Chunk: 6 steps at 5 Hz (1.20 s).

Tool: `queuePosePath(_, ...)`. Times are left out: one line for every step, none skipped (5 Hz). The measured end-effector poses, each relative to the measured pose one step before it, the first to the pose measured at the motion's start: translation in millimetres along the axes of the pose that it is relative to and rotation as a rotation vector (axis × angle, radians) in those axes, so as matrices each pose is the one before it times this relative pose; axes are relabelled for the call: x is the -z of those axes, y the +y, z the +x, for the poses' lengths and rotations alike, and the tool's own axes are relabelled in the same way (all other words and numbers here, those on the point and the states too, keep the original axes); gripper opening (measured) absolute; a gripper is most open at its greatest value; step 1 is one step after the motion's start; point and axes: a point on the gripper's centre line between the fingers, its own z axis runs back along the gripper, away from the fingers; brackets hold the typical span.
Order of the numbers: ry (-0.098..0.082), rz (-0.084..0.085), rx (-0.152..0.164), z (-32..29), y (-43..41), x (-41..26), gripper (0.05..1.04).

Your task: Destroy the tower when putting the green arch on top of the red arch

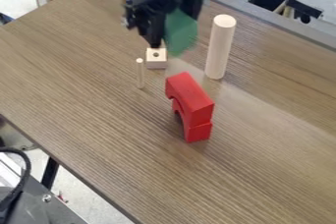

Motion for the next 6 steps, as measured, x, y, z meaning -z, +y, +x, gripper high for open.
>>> queuePosePath(0.0289, 0.0401, -0.0081, -8.94, -1.5, 13.92, 0.603)
queuePosePath(0.0134, 0.0134, 0.01, -8.06, -4.69, 10.81, 0.604)
queuePosePath(0.0185, 0.016, 0.0115, -8.31, -0.89, 8.11, 0.603)
queuePosePath(0.0109, 0.0151, 0.0132, -8.72, 2.34, 5.6, 0.603)
queuePosePath(0.0027, 0.0067, 0.0015, -2.14, 2.64, 2.77, 0.604)
queuePosePath(0.0001, -0.0015, 0.0024, -2.3, 1.33, 1.95, 0.678)
